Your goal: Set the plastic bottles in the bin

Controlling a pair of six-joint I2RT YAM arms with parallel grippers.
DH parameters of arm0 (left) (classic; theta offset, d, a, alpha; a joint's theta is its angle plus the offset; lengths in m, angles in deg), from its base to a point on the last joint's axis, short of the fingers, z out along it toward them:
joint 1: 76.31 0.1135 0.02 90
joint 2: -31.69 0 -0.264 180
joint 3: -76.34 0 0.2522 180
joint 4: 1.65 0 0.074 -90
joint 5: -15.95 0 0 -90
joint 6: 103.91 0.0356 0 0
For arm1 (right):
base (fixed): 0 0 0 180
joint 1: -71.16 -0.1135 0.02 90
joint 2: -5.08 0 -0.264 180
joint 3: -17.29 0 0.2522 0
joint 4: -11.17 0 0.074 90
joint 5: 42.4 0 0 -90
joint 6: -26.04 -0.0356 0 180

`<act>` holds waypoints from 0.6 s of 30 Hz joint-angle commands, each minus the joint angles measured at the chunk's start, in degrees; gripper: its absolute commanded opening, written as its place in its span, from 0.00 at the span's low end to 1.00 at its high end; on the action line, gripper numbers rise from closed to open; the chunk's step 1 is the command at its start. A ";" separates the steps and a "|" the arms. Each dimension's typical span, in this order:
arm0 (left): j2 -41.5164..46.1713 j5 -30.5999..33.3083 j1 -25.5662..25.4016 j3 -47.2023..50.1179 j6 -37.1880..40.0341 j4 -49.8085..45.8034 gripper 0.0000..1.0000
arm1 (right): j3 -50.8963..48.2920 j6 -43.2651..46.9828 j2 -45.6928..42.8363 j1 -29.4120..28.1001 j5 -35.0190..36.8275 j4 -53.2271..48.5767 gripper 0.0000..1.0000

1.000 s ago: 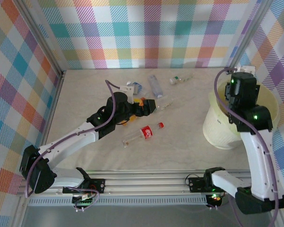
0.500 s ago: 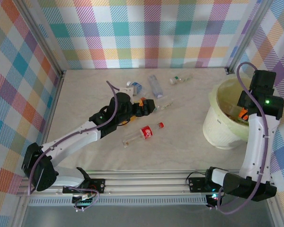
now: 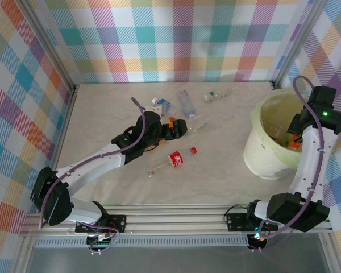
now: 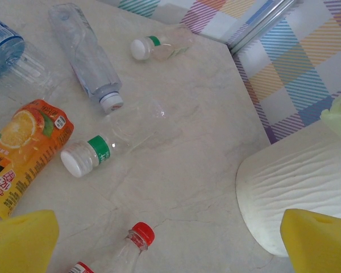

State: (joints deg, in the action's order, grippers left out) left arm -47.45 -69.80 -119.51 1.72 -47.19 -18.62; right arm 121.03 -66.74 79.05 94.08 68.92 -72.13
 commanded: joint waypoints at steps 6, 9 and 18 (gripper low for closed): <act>0.56 2.77 0.42 -0.79 -1.11 -2.25 1.00 | -0.82 -0.15 -0.91 0.29 -5.75 1.92 0.84; 0.33 2.78 0.41 -0.70 -1.43 -2.34 1.00 | -1.29 -0.53 -2.05 0.28 -7.26 3.23 0.88; 0.17 3.47 0.44 -0.52 -1.68 -2.94 1.00 | -2.15 -1.62 -7.07 0.20 -12.43 6.86 1.00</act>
State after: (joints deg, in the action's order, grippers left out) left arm -47.45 -67.65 -119.51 1.72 -48.02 -20.69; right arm 119.41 -66.88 74.97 94.08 60.07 -67.74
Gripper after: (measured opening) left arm 0.998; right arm 0.996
